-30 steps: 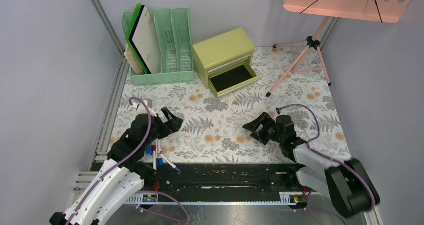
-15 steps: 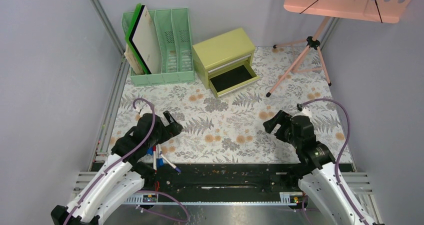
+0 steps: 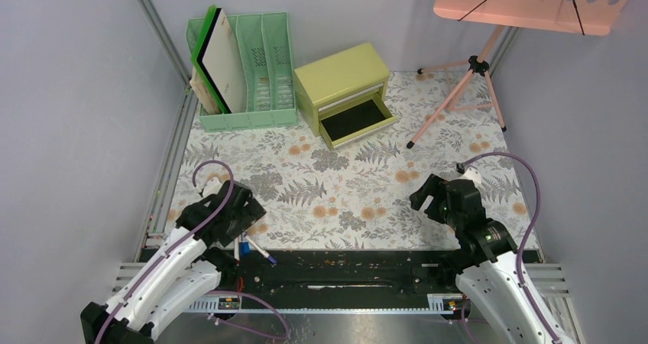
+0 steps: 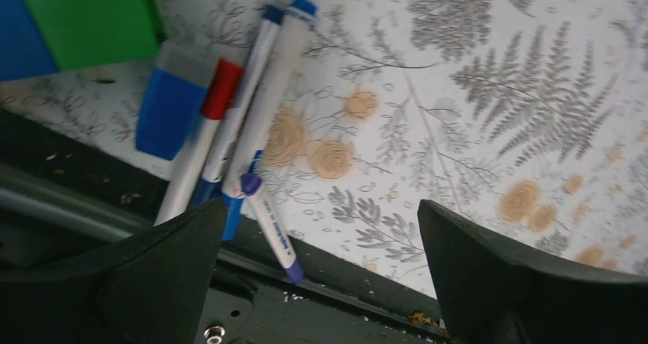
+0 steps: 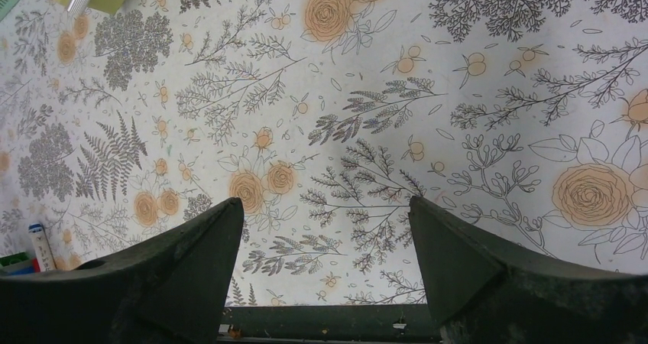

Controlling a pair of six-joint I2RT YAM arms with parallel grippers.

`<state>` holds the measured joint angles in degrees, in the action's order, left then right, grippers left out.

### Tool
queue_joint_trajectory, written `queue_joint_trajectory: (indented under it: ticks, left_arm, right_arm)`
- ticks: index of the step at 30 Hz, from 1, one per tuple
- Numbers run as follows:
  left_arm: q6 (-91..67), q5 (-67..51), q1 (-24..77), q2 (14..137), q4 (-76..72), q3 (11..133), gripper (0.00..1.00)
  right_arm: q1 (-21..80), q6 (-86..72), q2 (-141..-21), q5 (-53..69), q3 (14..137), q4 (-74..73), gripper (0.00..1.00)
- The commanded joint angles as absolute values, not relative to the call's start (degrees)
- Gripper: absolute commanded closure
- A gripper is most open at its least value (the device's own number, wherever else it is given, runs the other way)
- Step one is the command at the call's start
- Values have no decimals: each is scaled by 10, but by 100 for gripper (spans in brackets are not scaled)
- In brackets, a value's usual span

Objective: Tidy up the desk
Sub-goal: Pick up the stationery from the corner of the board.

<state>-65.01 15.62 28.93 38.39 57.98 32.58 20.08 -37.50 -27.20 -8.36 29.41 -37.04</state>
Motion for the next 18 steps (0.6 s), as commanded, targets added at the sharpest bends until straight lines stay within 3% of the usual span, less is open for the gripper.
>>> queue_joint_trajectory:
  ticks: [1,8,14,18]
  left_arm:
    - [-707,198,286,400,638,343,1]
    - [-701,203,286,418,637,342,3]
    - [-686,198,286,434,608,328,19]
    - [-694,219,287,448,607,327,20]
  right_arm:
    - [199,-373,-264,-80,291,-365,13]
    - [199,-377,-253,-63,257,-354,13]
    - [199,-379,-251,-56,249,-343,13]
    - [199,-377,-256,-55,253,-343,13]
